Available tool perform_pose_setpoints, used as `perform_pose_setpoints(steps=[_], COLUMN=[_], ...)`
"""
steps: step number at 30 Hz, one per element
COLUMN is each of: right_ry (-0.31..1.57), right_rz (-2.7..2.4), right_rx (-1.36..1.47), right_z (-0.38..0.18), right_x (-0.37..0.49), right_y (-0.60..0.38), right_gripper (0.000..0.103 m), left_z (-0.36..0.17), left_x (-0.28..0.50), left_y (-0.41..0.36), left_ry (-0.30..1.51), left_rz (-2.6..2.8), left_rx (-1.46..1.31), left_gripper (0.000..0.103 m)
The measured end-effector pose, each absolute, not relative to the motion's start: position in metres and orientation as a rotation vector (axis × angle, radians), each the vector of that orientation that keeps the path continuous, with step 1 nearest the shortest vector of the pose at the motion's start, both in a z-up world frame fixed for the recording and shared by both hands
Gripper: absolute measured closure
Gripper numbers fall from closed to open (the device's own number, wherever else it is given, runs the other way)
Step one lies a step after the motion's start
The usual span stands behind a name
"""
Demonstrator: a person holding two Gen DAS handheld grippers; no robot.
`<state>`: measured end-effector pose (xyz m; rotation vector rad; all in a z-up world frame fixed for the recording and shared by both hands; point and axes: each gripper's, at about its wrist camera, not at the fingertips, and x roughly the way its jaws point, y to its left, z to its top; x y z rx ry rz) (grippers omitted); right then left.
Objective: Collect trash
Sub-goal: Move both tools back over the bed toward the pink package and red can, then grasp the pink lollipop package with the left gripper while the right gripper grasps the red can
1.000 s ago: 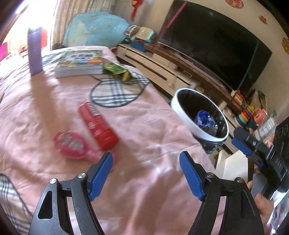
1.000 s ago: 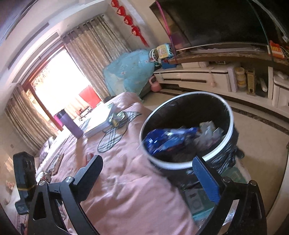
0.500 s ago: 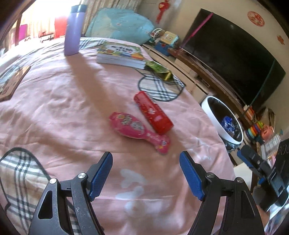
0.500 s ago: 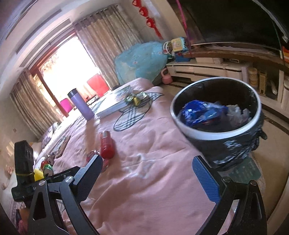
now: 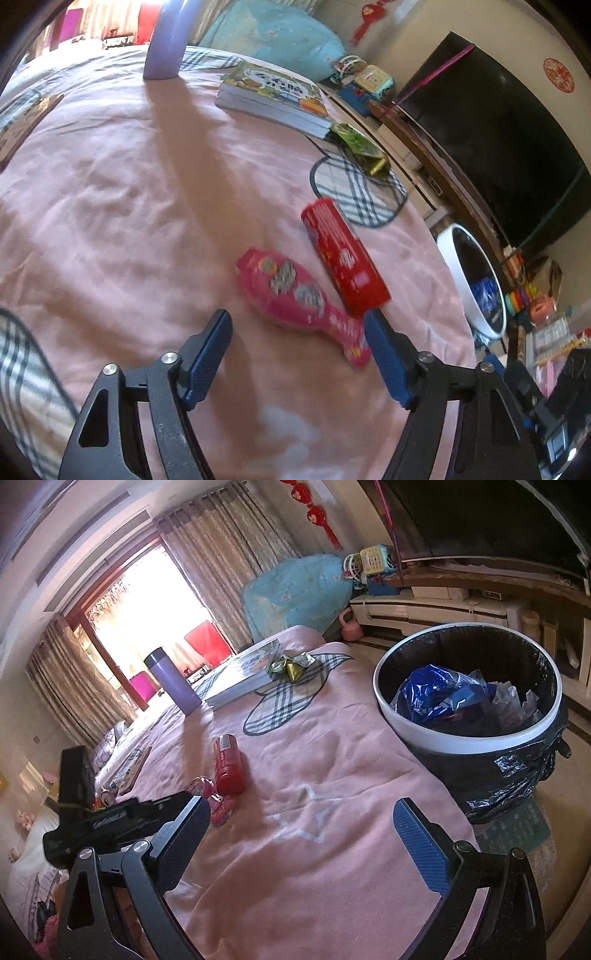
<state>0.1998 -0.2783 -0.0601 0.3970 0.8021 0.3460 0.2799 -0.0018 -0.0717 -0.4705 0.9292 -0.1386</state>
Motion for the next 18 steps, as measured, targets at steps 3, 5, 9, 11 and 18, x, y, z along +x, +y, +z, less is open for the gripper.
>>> perform_pose_setpoints(steps=[3,5,9,11,18], right_ry=[0.806,0.812,0.822,0.829,0.876], right_rz=[0.335,0.333,0.336,0.346,0.408], right_rx=[0.397,0.396,0.393,0.388,0.351], right_z=[-0.061,-0.062,-0.063,-0.064,-0.068], right_x=[0.203,0.206,0.212,0.216,0.233], right_y=[-0.279,-0.279,-0.275,-0.271,-0.244], right_gripper=[0.003,0.003,0.004,0.006,0.018], left_z=[-0.077,-0.078,-0.080,-0.079,-0.072], left_x=[0.297,0.304,0.311,0.314,0.318], left_y=[-0.012,-0.017,-0.015,-0.011,0.016], left_ry=[0.943,0.937,0.947,0.957,1.033], left_rz=[-0.144,-0.169,-0.236,-0.263,-0.368], left_rx=[-0.408,-0.359,-0.307,-0.268,-0.136], left_gripper=[0.060,0.060,0.061,0.061,0.063])
